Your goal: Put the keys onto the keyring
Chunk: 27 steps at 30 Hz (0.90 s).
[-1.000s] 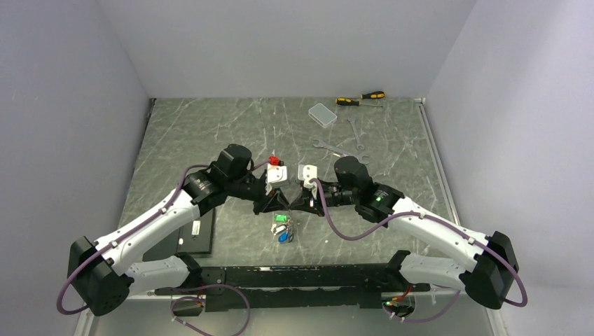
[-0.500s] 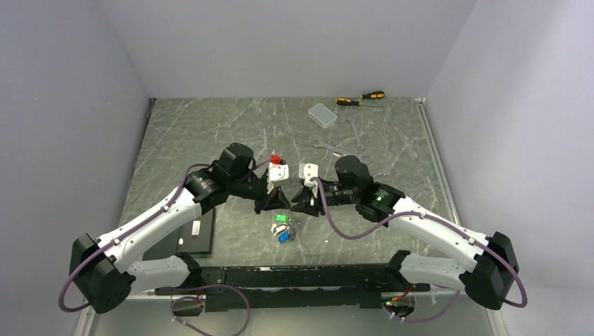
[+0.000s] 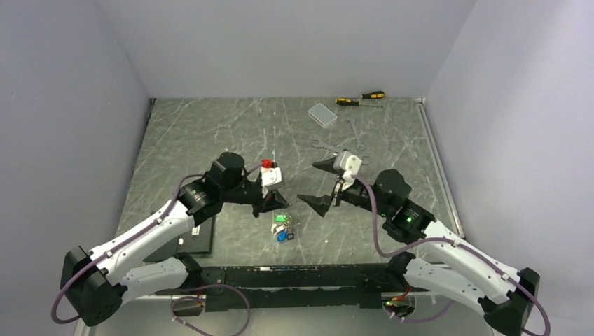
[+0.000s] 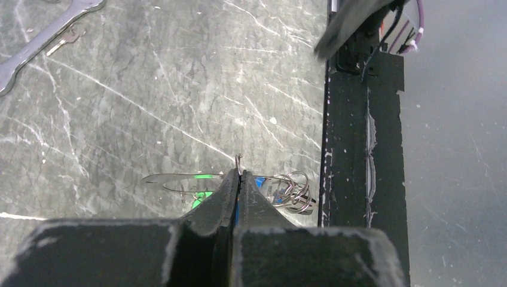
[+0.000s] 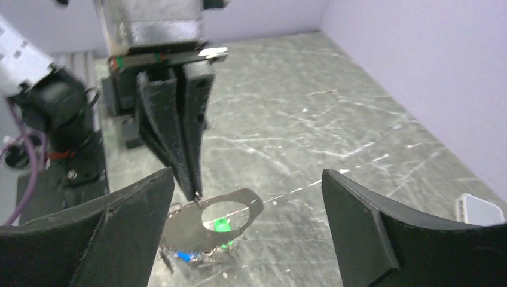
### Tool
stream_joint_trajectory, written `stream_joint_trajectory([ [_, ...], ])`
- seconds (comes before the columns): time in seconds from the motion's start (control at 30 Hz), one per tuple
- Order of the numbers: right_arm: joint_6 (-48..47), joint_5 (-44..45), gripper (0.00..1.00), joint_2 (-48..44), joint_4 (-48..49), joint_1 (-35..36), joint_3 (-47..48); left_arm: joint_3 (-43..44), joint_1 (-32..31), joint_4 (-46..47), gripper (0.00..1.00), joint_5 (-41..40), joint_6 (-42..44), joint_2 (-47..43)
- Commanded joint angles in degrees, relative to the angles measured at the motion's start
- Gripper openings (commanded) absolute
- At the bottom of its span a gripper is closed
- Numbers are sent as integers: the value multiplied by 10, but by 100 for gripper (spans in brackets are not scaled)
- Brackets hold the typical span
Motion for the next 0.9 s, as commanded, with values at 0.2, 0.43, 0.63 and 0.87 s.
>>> stream_joint_trajectory([
  [0.2,148,223,100,-20,43,-3,14,-58,7,187,0,-2,-145,-51],
  [0.43,200,323,100,-51,54,-3,1,-116,17,339,0,-3,-259,-112],
  [0.63,234,449,100,-2,-21,-11,48,-109,26,293,0,-21,-233,-154],
  [0.87,325,360,100,145,-194,-139,146,-89,27,146,0,-58,-85,-206],
])
